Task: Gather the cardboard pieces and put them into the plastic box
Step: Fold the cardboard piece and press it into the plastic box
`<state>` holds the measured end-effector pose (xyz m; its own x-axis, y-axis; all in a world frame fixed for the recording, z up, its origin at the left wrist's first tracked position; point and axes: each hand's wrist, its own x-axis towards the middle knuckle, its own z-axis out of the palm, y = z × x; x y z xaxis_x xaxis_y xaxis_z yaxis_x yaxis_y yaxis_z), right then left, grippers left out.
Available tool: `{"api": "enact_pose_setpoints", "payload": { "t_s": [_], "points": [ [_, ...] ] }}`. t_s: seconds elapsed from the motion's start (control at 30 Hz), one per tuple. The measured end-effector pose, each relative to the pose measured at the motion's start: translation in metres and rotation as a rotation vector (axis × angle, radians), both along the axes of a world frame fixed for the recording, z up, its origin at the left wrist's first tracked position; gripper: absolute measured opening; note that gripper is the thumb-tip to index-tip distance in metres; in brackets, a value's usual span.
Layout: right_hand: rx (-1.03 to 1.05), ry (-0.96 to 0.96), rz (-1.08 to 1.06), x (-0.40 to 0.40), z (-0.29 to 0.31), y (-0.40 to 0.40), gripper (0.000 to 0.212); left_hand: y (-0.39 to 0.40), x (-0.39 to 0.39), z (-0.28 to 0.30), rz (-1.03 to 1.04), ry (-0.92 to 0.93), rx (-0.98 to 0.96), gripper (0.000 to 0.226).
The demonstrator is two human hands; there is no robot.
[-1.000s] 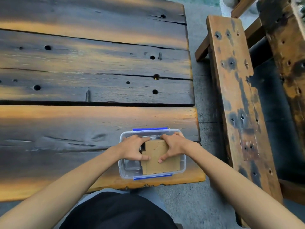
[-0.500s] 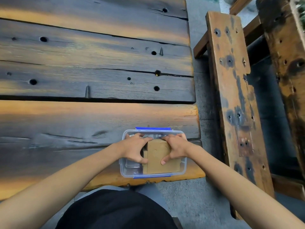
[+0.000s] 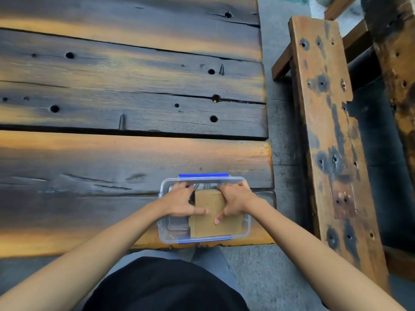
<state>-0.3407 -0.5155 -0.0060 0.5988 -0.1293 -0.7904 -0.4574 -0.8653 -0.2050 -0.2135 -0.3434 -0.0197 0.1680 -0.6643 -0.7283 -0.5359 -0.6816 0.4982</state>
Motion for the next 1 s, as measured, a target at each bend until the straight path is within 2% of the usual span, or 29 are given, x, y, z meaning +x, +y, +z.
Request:
{"api": "enact_pose_setpoints", "payload": {
  "t_s": [0.1,0.17,0.3,0.47,0.77,1.0],
  "points": [
    [-0.006,-0.003,0.019,-0.002,-0.002,0.0,0.093,0.003,-0.003,0.003,0.138,0.039,0.063,0.098],
    [0.002,-0.021,0.02,-0.004,-0.004,-0.001,0.09,0.004,-0.006,0.004,0.183,0.047,0.076,0.105],
    [0.007,-0.03,0.035,-0.004,-0.008,-0.003,0.088,-0.002,-0.022,0.004,0.123,-0.043,0.141,0.115],
    [0.011,-0.036,0.065,-0.001,-0.011,-0.003,0.085,0.0,-0.036,-0.007,0.145,-0.104,0.143,0.128],
    [0.04,0.009,0.102,0.003,-0.009,-0.006,0.083,0.002,-0.041,-0.008,0.118,-0.056,0.188,0.147],
    [0.039,-0.005,0.112,0.002,-0.005,-0.006,0.081,-0.001,-0.042,-0.007,0.108,-0.075,0.206,0.147]
  ]
}}
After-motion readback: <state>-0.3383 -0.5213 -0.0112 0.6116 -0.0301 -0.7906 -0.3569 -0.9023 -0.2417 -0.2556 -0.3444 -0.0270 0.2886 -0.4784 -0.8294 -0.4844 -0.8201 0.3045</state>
